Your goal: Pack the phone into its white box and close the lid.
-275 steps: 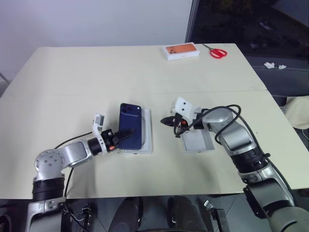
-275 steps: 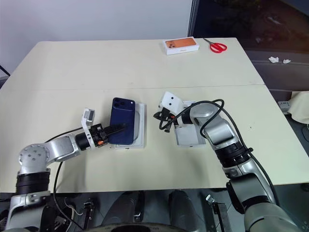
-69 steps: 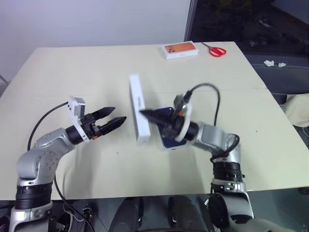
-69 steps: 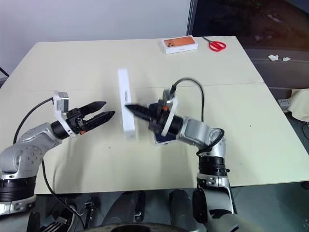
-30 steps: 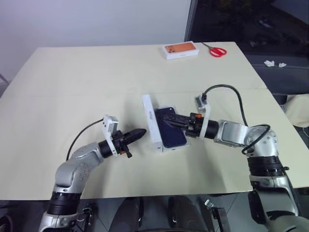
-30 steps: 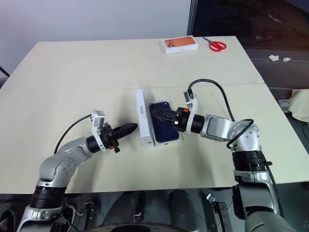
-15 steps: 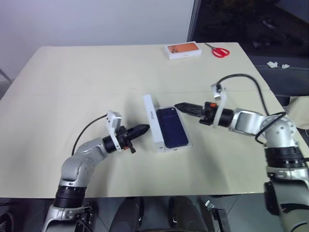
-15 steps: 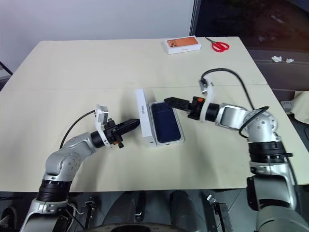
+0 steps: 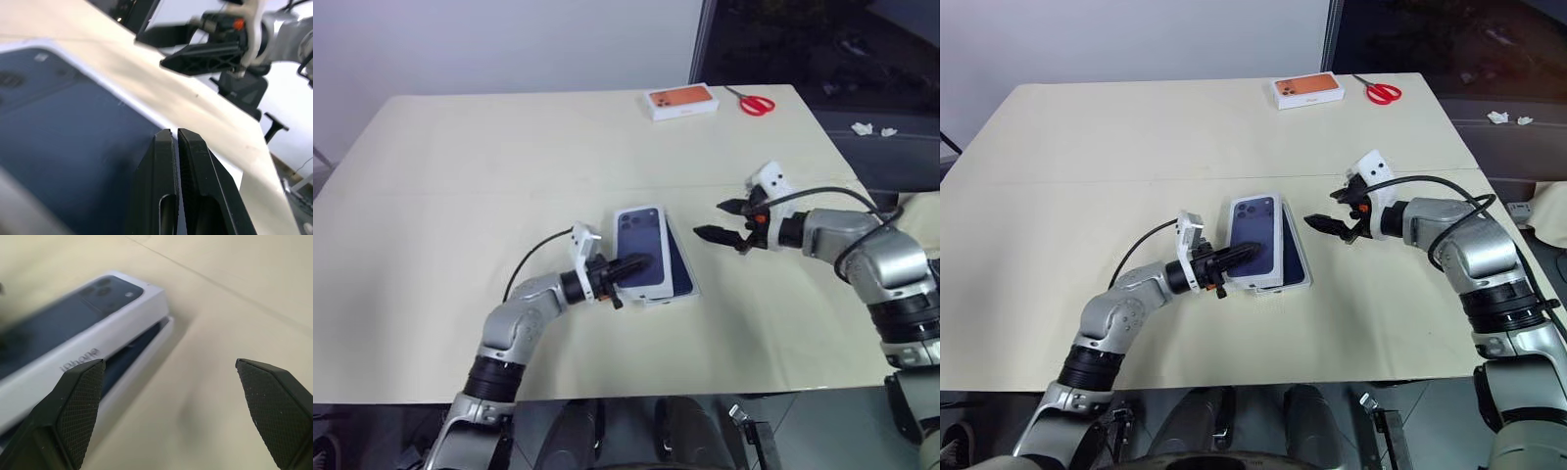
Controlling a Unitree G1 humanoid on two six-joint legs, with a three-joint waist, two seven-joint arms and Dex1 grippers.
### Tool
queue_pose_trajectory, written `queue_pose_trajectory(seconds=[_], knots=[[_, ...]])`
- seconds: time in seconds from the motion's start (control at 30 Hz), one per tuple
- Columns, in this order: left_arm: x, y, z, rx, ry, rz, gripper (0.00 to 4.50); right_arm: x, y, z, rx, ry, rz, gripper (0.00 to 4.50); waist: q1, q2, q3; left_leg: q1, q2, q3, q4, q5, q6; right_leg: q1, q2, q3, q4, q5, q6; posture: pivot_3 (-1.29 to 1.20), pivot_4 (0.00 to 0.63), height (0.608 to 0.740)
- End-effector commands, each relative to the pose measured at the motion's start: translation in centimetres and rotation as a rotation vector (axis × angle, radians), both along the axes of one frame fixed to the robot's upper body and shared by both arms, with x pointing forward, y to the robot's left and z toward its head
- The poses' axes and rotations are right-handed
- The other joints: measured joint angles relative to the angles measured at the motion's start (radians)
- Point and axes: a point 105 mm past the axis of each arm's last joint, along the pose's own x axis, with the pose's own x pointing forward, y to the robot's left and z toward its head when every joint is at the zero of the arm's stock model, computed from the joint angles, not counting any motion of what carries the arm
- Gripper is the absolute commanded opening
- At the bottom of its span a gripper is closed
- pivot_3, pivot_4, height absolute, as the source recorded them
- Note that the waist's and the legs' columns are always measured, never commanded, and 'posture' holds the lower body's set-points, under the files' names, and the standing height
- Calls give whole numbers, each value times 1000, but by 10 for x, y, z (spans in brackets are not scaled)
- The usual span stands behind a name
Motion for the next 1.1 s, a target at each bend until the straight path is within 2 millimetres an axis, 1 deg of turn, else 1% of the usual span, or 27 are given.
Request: queue_pose_trajectory(seconds=[0.03,0.07,0.1,0.2,0.27,0.37,0.4,0.43,0.5,0.6,0.7,0.83,0.97,1.1], knots=[[0,24,21,-5,-68,57,223,-6,12,10,-57,-101,84,3663,4,0,0,0,0,0,0,0,0,0,0,0,0,0,0,0,150,740],[0,28,22,3,-67,69,223,-7,15,8,-78,-117,94,3101,5,0,0,0,0,-1,0,0,0,0,0,0,0,0,0,0,150,740],[-1,34,21,19,-67,82,223,-9,18,6,-101,-136,114,2651,6,0,0,0,0,-1,0,0,-1,0,0,0,0,0,0,0,150,740],[4,51,15,72,-65,149,223,-8,26,6,-149,-186,137,967,6,0,0,0,0,-1,0,0,-1,1,-1,0,0,0,0,0,150,740],[7,59,13,91,-66,188,223,-6,29,6,-162,-199,137,35,7,0,0,0,-1,-1,0,0,-1,1,-1,0,0,0,0,0,150,740],[15,75,-6,166,-30,269,223,-8,39,1,-186,-219,166,35,7,0,0,0,-1,-1,0,0,-1,0,-1,0,0,0,0,0,150,740],[16,77,-10,181,-16,281,223,-9,41,-1,-193,-223,174,35,6,0,0,0,-1,-1,0,0,-1,0,-1,0,0,0,0,0,150,740],[17,75,-13,184,-11,279,223,-10,42,-4,-215,-226,182,35,6,0,0,0,-1,-1,0,0,-1,0,-1,0,0,0,0,0,150,740],[17,65,-17,145,45,252,223,-11,44,-10,-233,-225,189,35,6,0,0,0,-1,-1,0,0,-1,0,-1,0,0,0,0,0,150,740],[13,52,-25,84,122,196,223,-9,46,-10,-233,-232,184,35,9,0,0,0,-1,-1,0,0,-1,1,-2,0,0,0,0,0,150,740],[9,34,-31,105,147,127,223,-9,49,-9,-284,-265,200,35,9,0,0,0,-2,-1,0,0,-1,1,-2,0,0,0,0,0,150,740],[10,19,-31,102,181,71,223,-10,55,-6,-317,-297,221,35,9,0,0,0,-3,-1,0,1,-1,1,-3,0,0,0,0,0,150,740],[1,1,-30,98,200,-21,223,-10,54,-6,-351,-314,229,35,7,0,0,0,-3,-1,0,1,-2,1,-3,0,0,0,0,0,150,740],[-2,-3,-28,95,202,-43,223,-11,51,-6,-400,-326,242,35,7,0,0,1,-3,-2,0,1,-2,1,-3,0,0,0,0,0,150,740]])
